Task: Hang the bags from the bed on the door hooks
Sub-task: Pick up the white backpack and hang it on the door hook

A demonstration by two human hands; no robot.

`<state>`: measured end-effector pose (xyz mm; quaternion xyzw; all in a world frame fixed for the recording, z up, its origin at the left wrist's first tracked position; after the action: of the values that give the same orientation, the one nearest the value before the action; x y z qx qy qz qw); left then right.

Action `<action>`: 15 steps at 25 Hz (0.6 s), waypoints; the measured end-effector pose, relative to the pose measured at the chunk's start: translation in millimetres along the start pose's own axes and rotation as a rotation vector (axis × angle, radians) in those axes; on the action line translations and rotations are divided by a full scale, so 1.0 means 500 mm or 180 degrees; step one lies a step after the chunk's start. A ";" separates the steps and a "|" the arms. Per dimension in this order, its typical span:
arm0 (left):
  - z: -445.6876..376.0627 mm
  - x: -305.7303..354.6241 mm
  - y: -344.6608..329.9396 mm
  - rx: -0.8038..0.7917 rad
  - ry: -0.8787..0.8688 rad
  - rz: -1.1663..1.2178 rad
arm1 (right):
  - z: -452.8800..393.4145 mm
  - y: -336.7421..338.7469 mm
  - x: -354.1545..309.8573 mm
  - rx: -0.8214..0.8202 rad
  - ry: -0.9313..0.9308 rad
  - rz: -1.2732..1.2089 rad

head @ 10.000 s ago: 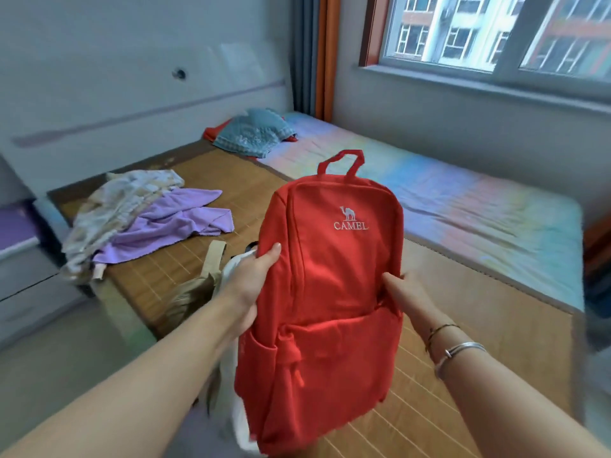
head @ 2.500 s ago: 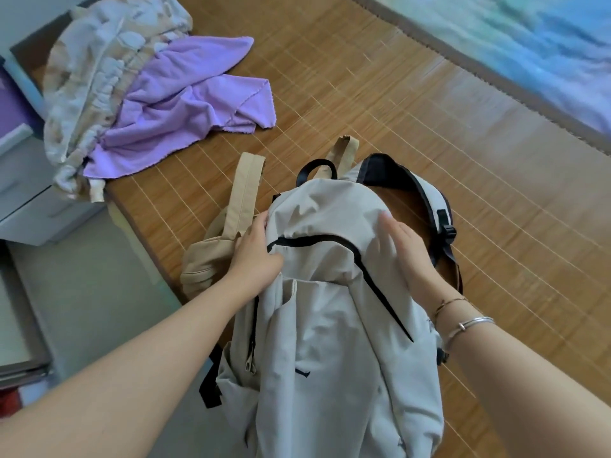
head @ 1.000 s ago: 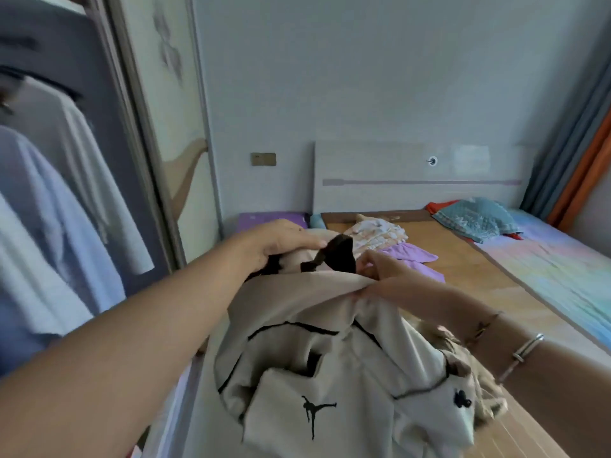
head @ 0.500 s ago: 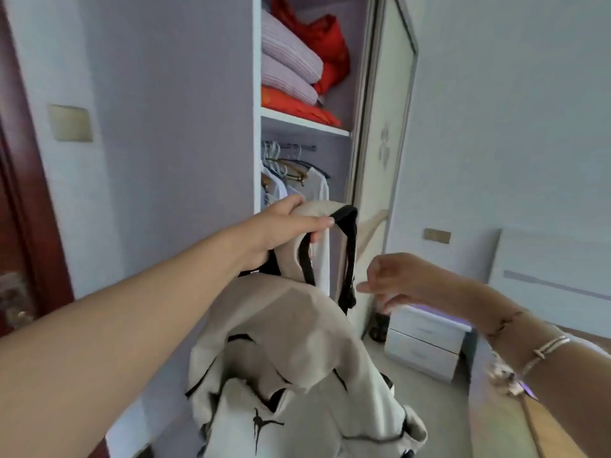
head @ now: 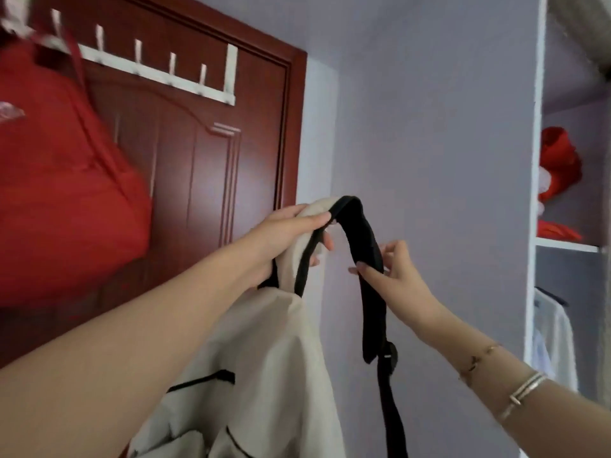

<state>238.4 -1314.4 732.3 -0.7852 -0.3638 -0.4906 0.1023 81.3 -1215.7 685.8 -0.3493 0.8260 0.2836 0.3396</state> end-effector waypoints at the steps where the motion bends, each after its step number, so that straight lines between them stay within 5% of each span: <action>1: -0.012 -0.003 0.074 0.0201 -0.0022 -0.0027 | -0.047 -0.067 -0.010 -0.0196 0.0047 -0.0379; 10: -0.151 0.039 0.603 0.1668 -0.0486 -0.0505 | -0.431 -0.542 -0.119 -0.0896 0.1071 -0.1413; 15: -0.234 0.097 0.774 0.2073 -0.0678 -0.0970 | -0.636 -0.649 -0.205 -0.0366 0.1822 -0.1472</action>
<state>429.3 -1628.6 907.5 -0.6950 -0.6220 -0.2744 0.2341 269.5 -1594.0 881.9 -0.6103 0.7695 0.1362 0.1298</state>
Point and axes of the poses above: each hand's wrist, its own z-axis away from the middle knuckle, its own y-axis out of the back of the hand, x = y × z, the point moved 4 cm from there along -z, towards the middle knuckle, and after that the axes turned 6 degrees about -z, right-handed, at the moved point
